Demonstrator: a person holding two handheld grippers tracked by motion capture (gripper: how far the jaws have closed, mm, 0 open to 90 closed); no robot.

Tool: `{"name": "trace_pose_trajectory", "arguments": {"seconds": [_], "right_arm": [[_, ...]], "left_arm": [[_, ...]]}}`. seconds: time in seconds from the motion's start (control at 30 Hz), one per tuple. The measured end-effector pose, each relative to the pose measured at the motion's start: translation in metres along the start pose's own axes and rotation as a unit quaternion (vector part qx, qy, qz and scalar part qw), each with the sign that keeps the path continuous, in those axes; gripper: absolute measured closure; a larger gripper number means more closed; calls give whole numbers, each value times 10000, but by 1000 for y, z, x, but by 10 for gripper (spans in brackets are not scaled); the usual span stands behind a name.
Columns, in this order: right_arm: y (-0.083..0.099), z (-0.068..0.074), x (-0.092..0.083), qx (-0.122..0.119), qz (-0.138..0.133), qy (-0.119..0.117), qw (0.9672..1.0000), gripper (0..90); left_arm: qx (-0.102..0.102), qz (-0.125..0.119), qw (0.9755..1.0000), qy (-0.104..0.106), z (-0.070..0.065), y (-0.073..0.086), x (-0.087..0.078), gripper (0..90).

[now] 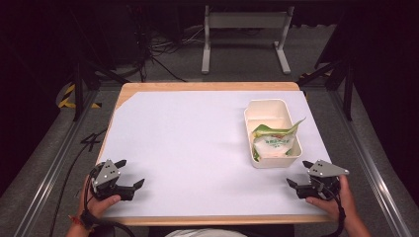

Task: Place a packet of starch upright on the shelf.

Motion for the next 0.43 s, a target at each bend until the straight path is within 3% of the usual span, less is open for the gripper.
{"name": "trace_pose_trajectory", "arguments": {"seconds": [0.43], "right_arm": [[1,0,-1,-3,-10,-9,10000,153]], "left_arm": [[52,70,10000,39,-2,-2,3,76]]}}
Point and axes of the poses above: each handheld gripper's, and its own axes: x roughly forward along the jaws, y roughly out of its underside, z roughly to its left, the point moved 9 cm from there along x, roughly forward along the jaws, and after that the axes turned 13 degrees about x, right-handed, at the moved point
